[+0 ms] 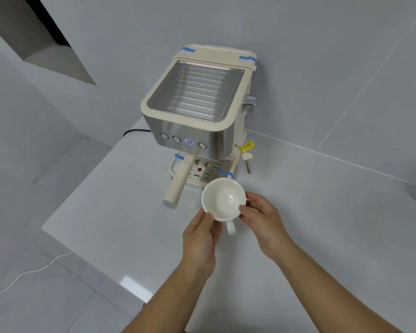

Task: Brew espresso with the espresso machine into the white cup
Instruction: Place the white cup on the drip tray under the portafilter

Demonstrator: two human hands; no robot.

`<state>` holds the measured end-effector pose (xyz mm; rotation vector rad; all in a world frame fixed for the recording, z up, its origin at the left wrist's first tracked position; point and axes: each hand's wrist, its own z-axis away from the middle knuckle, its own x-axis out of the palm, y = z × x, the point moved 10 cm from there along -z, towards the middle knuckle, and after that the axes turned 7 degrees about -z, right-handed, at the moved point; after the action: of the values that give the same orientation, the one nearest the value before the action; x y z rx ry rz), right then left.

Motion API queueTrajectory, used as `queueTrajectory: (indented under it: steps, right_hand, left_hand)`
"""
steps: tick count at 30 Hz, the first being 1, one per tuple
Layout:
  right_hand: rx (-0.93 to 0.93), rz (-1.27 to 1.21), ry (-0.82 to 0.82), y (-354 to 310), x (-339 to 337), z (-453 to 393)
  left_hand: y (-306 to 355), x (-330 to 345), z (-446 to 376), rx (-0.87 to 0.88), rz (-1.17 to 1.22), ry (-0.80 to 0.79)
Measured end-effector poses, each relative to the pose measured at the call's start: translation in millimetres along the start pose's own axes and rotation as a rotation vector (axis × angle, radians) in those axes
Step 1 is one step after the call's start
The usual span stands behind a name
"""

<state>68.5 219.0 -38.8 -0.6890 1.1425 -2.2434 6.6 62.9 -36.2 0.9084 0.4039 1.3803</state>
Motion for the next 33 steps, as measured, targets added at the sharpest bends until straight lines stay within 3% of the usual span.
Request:
queueTrajectory:
  steps: [6, 12, 21, 33]
  right_hand:
    - [-0.059, 0.063, -0.057, -6, 35, -18]
    - [-0.092, 0.028, 0.040, -11, 39, -39]
    - [-0.154, 0.171, 0.033, -22, 58, -57]
    - [-0.202, 0.206, 0.038, -30, 72, -72]
  left_hand:
    - [20, -5, -20, 0.110, 0.081, 0.052]
    - [23, -3, -42, 0.145, 0.154, 0.132]
    - [23, -1, -60, 0.166, 0.209, 0.243]
    - [35, 3, -66, 0.179, 0.125, 0.306]
